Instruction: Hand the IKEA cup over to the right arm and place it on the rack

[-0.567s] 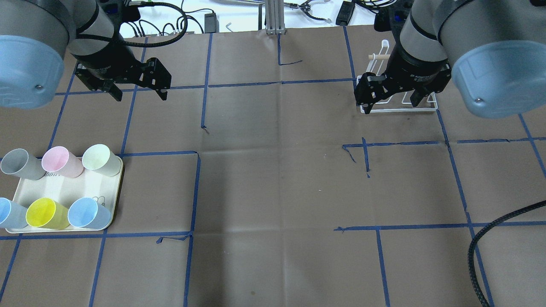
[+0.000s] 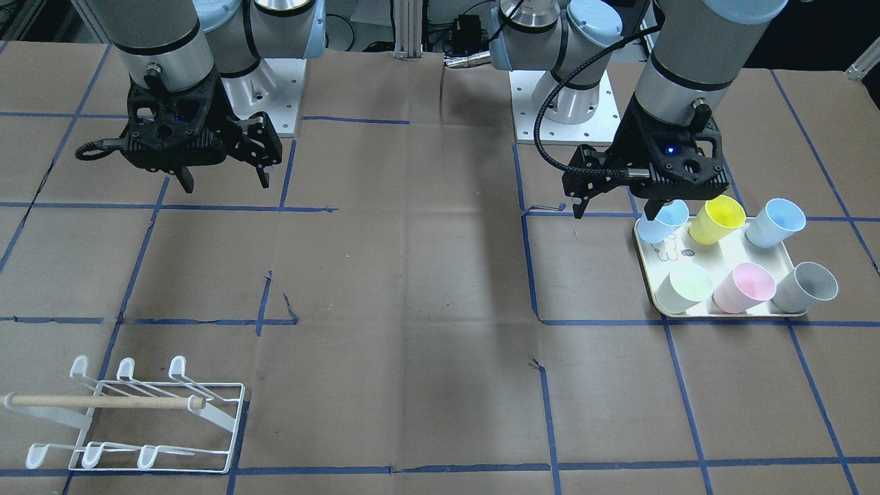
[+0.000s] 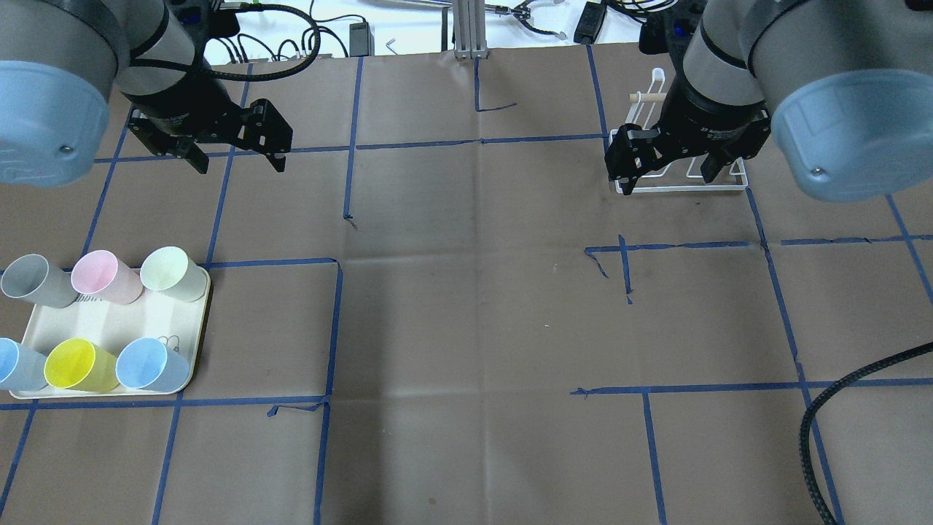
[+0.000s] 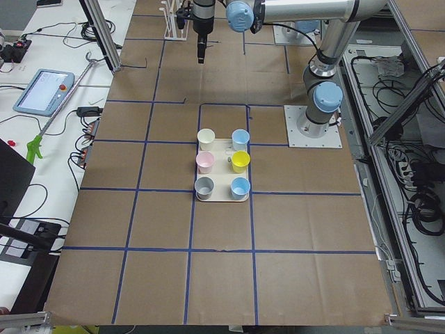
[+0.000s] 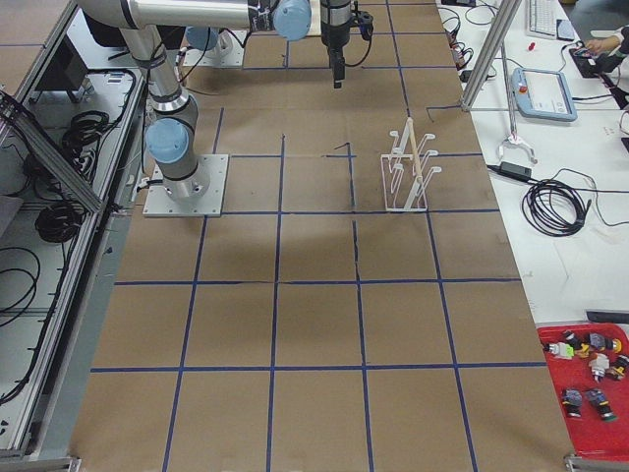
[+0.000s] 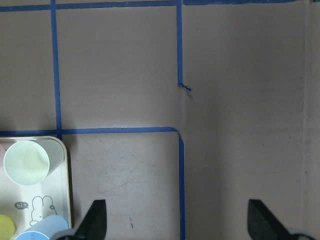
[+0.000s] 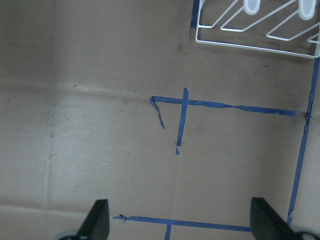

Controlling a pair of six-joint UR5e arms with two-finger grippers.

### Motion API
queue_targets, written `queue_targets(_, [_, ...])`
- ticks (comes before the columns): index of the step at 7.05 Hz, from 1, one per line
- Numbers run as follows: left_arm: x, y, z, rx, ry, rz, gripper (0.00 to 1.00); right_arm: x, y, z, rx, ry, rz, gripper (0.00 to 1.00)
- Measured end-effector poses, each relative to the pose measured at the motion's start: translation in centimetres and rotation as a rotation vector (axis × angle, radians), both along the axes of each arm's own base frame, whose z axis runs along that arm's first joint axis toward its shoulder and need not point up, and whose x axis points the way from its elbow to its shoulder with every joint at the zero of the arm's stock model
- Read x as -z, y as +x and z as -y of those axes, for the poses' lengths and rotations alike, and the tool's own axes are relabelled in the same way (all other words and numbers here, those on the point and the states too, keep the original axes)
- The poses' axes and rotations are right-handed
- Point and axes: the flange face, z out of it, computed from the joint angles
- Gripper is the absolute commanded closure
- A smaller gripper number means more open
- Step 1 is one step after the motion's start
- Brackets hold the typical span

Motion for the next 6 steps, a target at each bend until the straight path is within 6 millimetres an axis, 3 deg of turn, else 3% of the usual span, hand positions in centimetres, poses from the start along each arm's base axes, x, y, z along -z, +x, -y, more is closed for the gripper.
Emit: queue_targets(6, [-0.63,0.66,-0.81,0.017,-0.011,0.006,0.00,0.31,0.10,0.13,-0.002,0.006,0.001,0.00])
